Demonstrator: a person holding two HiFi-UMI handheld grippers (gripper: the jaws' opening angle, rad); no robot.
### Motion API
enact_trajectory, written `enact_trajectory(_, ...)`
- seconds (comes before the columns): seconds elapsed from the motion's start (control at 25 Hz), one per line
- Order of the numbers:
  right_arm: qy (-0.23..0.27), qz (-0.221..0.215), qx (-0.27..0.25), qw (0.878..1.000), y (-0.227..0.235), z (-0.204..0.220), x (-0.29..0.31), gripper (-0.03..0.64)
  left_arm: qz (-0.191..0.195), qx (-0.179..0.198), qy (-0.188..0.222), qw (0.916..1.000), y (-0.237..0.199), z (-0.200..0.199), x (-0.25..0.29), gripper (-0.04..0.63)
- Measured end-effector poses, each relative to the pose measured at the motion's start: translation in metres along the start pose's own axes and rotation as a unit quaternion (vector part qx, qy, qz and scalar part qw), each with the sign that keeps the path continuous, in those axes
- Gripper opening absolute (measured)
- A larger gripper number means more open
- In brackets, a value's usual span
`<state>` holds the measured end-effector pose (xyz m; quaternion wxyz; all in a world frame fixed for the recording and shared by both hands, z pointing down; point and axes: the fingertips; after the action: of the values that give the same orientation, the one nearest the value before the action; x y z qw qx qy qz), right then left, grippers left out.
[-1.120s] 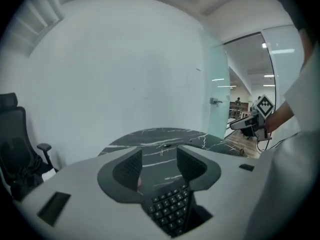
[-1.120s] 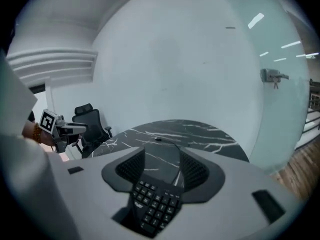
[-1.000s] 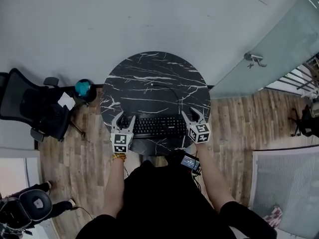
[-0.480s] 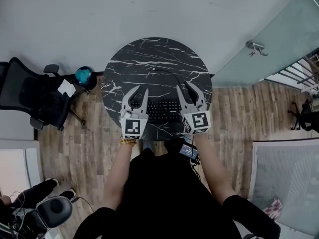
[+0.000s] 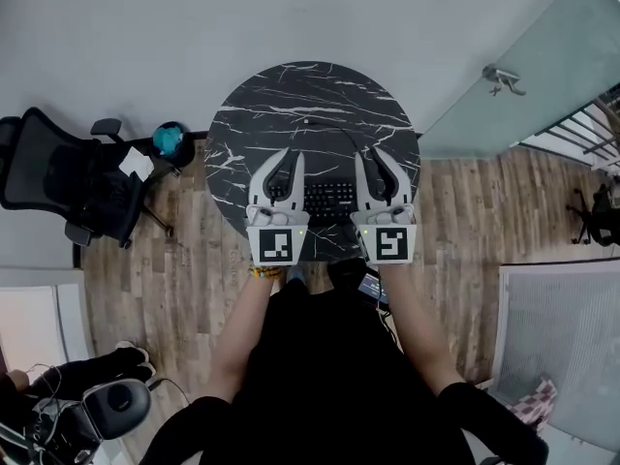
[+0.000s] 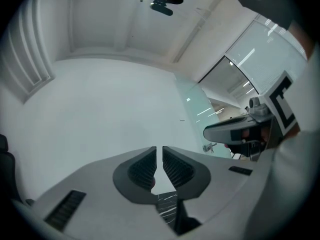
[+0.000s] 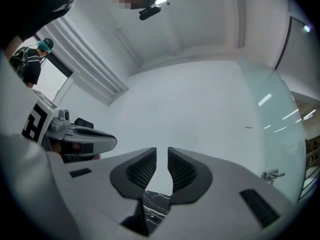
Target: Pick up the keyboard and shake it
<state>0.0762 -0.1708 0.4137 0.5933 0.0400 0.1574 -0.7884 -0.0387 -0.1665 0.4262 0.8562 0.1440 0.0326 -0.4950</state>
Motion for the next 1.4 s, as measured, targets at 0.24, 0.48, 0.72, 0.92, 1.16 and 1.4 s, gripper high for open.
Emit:
enact_trajectory(0.24,-0.029,0.017,0.033,0.999,-0.025,0.023,-0.012,0.072,-0.011,0.018,-0.005,0.9998,0.003,0.005,-0.011,0.035)
enact_trajectory(0.48,-0.073,-0.002,0.033,0.997,-0.051,0.051,-0.022,0.051,-0.012,0.008,-0.033,0.9993,0.009,0.032,-0.028,0.031)
enact_trajectory(0.72,-0.11,-0.011,0.051,0.993,-0.068,0.073,-0.031,0.031,0.004,0.007,-0.075,0.9972,0.019,0.062,-0.043,0.031)
enact_trajectory(0.92,-0.114,-0.017,0.054,0.992,-0.075,0.076,-0.03,0.029,0.005,0.003,-0.08,0.9967,0.017,0.07,-0.045,0.028)
enact_trajectory(1.16,-0.107,-0.032,0.053,0.992,-0.086,0.072,-0.027,0.029,0.006,0.007,-0.08,0.9968,0.015,0.07,-0.043,0.024)
enact_trajectory(1.4,-0.109,-0.038,0.047,0.992,-0.09,0.072,-0.025,0.029,-0.003,-0.004,-0.07,0.9975,0.013,0.068,-0.044,0.023)
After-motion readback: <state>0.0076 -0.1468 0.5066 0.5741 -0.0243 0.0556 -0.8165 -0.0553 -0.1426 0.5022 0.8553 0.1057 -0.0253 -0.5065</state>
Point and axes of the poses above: the fingertips, and each gripper's own axes: x forward along the fingers, y to its right, z out of its underside, and after that the axes turned 10 degrees about z, right-handed
